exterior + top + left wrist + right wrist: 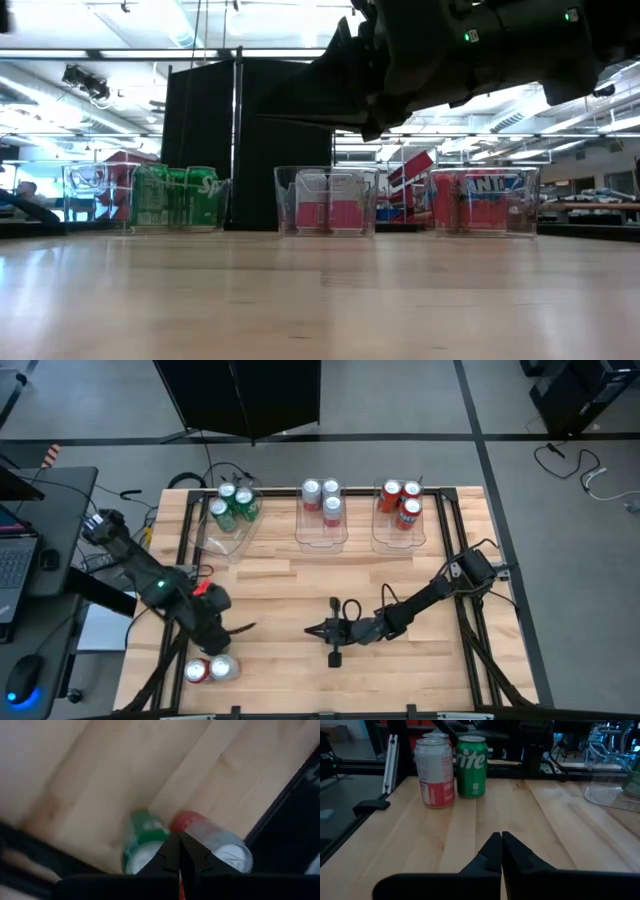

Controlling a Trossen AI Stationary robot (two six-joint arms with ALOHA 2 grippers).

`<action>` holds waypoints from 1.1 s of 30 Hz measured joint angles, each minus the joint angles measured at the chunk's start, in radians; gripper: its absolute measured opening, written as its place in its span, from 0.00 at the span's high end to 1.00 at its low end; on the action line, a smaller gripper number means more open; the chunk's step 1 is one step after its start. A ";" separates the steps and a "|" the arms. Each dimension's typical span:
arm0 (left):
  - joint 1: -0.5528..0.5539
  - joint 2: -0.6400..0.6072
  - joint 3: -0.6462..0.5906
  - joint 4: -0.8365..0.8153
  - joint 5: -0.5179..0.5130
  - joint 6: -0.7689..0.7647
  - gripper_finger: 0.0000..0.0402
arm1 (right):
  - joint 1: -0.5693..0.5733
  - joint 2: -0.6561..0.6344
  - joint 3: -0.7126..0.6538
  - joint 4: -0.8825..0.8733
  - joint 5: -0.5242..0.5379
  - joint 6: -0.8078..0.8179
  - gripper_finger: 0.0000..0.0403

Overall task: Sort soda cans
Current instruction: Put the green soda can into the left transparent bin

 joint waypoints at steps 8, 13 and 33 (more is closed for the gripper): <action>-0.111 0.014 0.000 0.000 0.007 -0.389 0.99 | 0.000 0.000 0.000 0.002 0.000 0.000 1.00; -0.120 0.028 0.000 0.033 0.090 -0.437 0.91 | 0.000 0.000 0.000 0.003 0.000 0.000 1.00; -0.120 0.095 0.000 0.100 0.174 -0.424 0.29 | 0.000 0.002 0.000 0.003 -0.001 0.000 1.00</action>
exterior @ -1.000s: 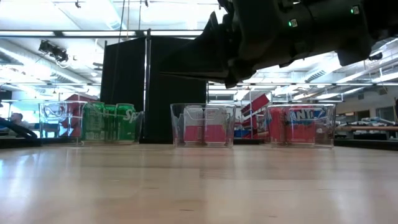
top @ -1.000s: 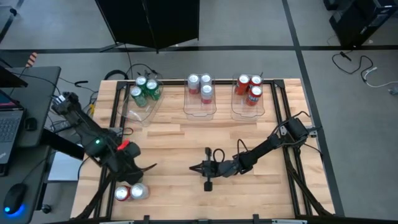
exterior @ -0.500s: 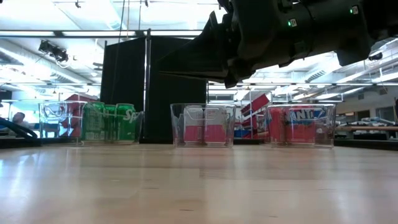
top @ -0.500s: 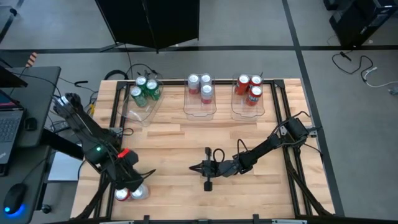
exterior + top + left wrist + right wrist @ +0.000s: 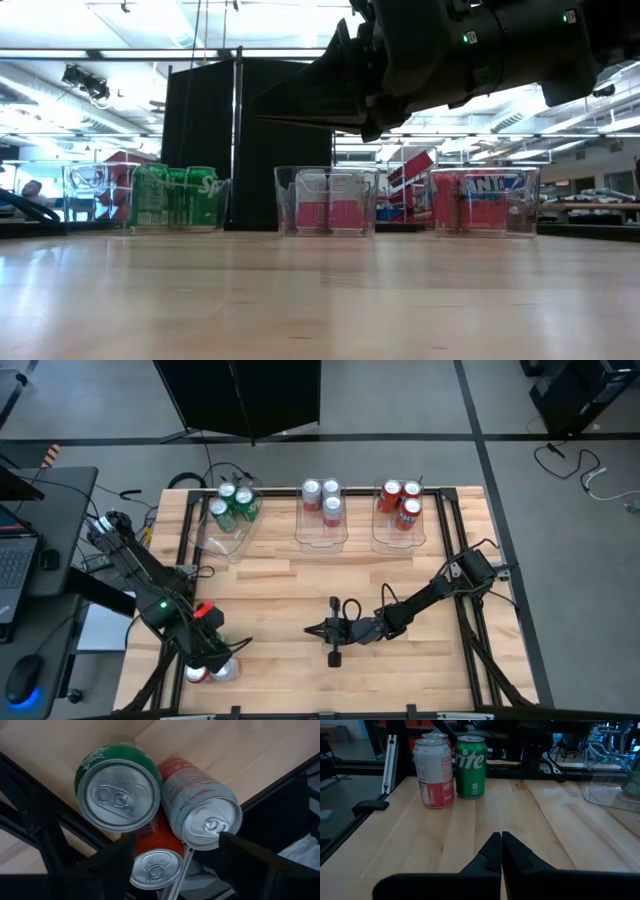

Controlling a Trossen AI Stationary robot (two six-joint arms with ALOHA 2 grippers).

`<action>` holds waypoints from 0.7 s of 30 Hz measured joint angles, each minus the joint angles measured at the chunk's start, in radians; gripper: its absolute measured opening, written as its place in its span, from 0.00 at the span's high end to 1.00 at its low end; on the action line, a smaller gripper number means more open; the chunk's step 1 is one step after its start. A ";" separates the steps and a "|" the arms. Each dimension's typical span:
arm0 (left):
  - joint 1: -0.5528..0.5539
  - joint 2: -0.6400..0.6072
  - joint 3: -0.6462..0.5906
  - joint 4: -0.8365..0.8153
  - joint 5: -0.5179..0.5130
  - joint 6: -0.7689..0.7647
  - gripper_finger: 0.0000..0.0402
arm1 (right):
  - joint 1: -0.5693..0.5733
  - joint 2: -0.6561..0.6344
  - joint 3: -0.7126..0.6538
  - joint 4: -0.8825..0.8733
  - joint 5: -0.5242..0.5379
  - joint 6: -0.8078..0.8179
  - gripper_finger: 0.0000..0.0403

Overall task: Sort soda cans
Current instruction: Put the green soda can into the left transparent bin

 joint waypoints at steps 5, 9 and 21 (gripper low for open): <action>0.000 0.000 0.000 -0.064 0.000 -0.001 0.20 | 0.000 0.000 0.000 0.000 -0.001 0.000 1.00; 0.000 0.000 0.000 -0.094 -0.009 -0.002 0.17 | 0.000 0.000 0.000 -0.001 -0.001 0.000 1.00; 0.000 0.012 0.000 -0.183 -0.105 -0.005 0.17 | 0.000 0.001 0.000 -0.010 -0.004 0.011 1.00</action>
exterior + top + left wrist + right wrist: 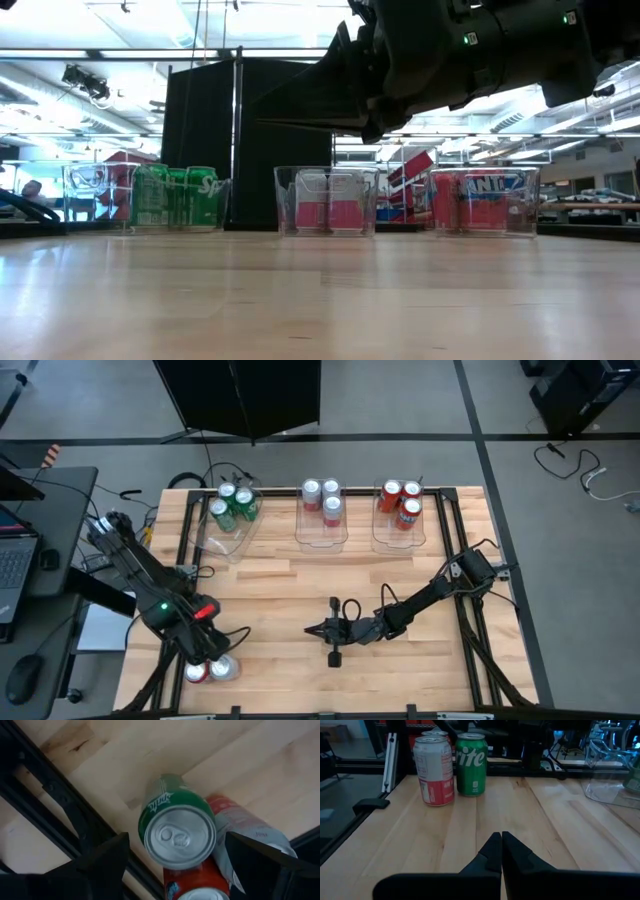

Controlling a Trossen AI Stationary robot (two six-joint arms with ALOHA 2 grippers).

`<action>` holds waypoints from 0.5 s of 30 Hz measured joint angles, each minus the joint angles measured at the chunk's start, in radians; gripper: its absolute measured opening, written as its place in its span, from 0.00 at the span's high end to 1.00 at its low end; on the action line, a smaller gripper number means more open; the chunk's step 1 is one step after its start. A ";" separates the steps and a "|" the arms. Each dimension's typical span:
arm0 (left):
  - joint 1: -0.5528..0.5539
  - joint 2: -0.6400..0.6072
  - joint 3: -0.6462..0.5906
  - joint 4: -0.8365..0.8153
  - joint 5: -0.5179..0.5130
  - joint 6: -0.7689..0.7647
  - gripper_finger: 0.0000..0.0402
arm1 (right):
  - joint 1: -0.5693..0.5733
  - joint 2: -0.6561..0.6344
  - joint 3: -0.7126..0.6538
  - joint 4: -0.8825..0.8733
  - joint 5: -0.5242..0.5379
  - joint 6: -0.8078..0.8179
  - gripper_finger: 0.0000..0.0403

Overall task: Sort soda cans
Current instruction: Put the green soda can into the left transparent bin

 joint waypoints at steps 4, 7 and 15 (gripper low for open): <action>-0.001 0.032 0.000 -0.001 -0.004 0.002 0.17 | 0.000 0.000 0.000 -0.003 0.000 0.000 1.00; -0.001 0.051 0.000 -0.001 0.001 0.003 0.17 | 0.000 0.000 0.000 -0.007 -0.001 0.001 1.00; -0.001 0.071 0.000 0.000 0.006 0.003 0.17 | 0.000 0.000 0.000 -0.017 -0.007 0.009 1.00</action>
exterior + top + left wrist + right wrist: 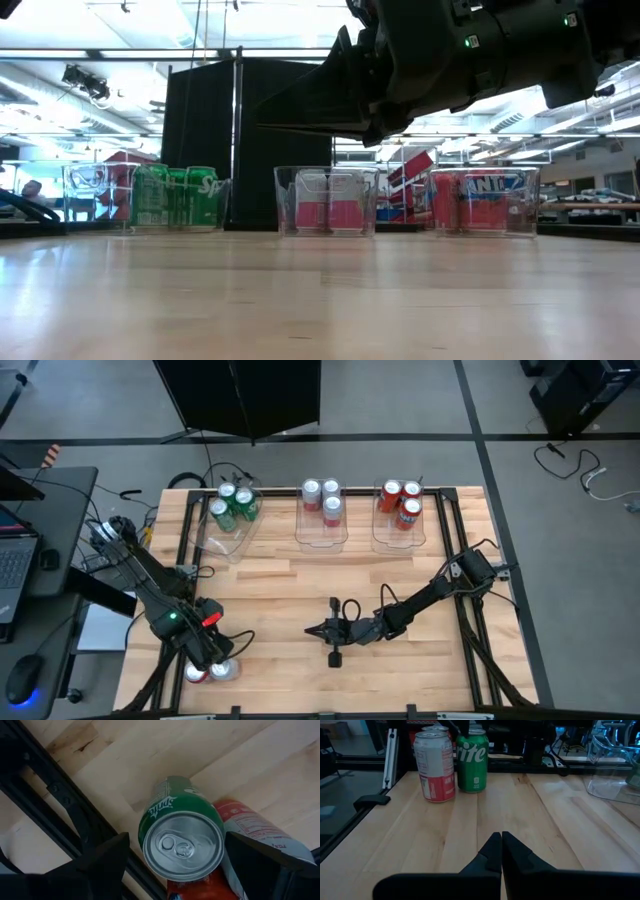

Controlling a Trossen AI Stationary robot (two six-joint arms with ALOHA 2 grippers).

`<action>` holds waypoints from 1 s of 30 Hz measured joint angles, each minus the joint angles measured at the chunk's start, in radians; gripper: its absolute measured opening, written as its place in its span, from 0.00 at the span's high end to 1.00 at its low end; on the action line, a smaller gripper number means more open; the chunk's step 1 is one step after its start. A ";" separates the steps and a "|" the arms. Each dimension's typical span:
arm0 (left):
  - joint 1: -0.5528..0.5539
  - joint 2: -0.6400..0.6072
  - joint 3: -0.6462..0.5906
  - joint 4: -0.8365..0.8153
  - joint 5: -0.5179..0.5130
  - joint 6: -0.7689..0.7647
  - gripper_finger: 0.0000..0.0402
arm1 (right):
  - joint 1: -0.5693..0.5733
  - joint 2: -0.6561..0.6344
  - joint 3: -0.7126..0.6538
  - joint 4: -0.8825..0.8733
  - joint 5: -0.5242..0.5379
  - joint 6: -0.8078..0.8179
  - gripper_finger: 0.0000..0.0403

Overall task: Sort soda cans
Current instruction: Put the green soda can into the left transparent bin

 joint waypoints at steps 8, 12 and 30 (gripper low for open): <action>0.000 0.016 0.000 0.000 0.000 0.008 0.18 | 0.000 0.000 0.000 -0.004 0.000 0.000 1.00; 0.000 0.040 0.000 0.026 0.000 0.020 0.18 | 0.000 0.000 0.000 -0.007 0.000 0.000 1.00; 0.001 0.069 -0.005 0.032 0.007 0.127 0.28 | 0.000 0.000 0.000 -0.012 -0.001 0.017 1.00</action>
